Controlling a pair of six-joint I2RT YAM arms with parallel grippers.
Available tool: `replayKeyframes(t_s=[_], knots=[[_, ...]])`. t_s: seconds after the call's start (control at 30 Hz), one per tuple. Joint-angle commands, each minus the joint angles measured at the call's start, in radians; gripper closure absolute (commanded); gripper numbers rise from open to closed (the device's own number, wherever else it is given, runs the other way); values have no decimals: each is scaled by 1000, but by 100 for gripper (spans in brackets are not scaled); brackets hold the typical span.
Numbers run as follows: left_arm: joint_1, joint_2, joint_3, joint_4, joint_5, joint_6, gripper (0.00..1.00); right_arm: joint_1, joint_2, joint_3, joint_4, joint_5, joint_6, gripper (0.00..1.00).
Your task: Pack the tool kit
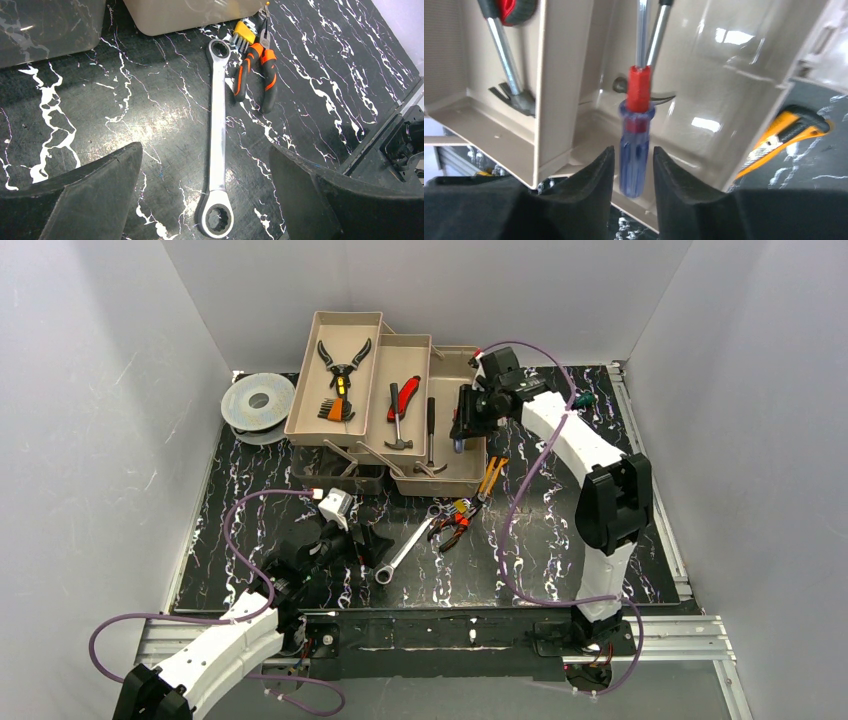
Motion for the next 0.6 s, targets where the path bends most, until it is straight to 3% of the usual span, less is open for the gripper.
replayKeyframes(t_s=[0.0, 0.23, 0.47, 0.57], knots=[[-3, -1, 28, -3, 7, 12, 2, 19, -24, 37, 44, -23, 5, 42], [-3, -2, 25, -1, 9, 12, 2, 21, -187, -62, 50, 119, -11, 42], [-3, 12, 29, 13, 12, 7, 2, 18, -419, -332, 53, 516, 92, 44], [-3, -17, 13, 26, 12, 2, 2, 8, -497, -474, 56, 622, 188, 26]])
